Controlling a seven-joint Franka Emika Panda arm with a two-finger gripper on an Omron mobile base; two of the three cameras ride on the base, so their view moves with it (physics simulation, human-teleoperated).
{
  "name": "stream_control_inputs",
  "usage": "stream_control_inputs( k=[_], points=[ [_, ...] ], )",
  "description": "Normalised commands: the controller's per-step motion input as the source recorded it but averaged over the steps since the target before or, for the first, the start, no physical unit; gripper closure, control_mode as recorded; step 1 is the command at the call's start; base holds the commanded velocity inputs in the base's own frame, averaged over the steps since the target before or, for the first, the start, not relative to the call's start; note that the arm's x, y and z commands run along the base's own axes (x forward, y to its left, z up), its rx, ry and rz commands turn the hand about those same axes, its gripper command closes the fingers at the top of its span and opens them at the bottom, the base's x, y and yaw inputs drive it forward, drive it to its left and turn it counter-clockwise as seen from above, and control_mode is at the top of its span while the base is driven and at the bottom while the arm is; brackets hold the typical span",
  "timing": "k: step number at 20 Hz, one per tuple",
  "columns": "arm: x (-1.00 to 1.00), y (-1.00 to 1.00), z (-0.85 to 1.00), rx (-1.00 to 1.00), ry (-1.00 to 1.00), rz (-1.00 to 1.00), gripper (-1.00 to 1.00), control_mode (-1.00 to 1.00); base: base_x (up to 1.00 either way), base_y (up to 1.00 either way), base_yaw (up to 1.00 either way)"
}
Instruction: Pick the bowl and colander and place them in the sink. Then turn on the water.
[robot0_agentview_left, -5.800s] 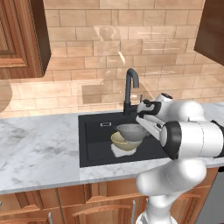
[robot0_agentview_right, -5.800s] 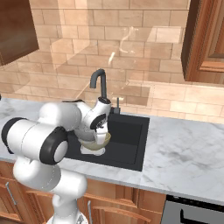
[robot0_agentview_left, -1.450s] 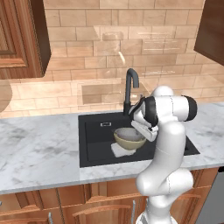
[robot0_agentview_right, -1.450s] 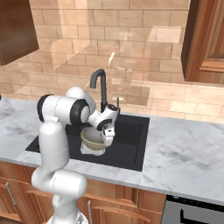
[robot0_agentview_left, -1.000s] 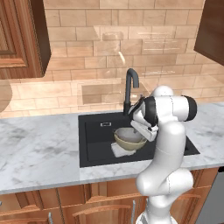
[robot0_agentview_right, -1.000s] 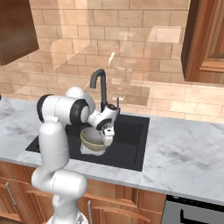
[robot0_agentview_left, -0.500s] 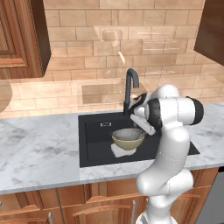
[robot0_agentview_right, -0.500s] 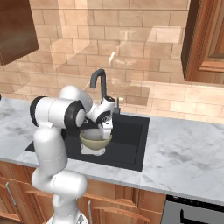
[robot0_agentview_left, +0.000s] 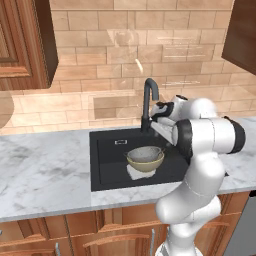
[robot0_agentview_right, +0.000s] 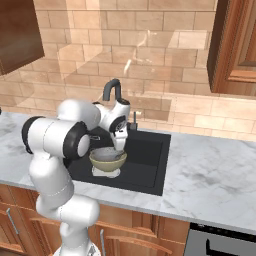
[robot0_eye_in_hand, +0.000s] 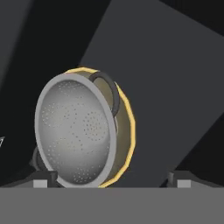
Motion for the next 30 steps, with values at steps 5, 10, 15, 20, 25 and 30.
stream_control_inputs(
  k=[5,10,15,20,25,30],
  points=[
    [-0.4,0.0,0.29,0.0,-0.05,0.0,-1.0,-1.0,0.0,0.0,0.0],
    [-0.51,0.0,0.2,0.0,-0.03,0.0,-1.0,-1.0,0.0,0.0,0.0],
    [-0.68,-0.04,0.2,0.0,-0.06,0.0,-1.0,-1.0,0.0,0.0,0.0],
    [-0.61,-0.12,0.45,0.0,-0.05,0.0,-1.0,-1.0,0.0,0.0,0.0],
    [-0.41,-0.06,0.79,-0.02,-0.03,0.18,-1.0,-1.0,0.0,0.0,0.0],
    [-0.3,-0.08,0.66,-0.09,-0.01,0.37,-1.0,-1.0,0.0,0.0,0.0]
  ],
)
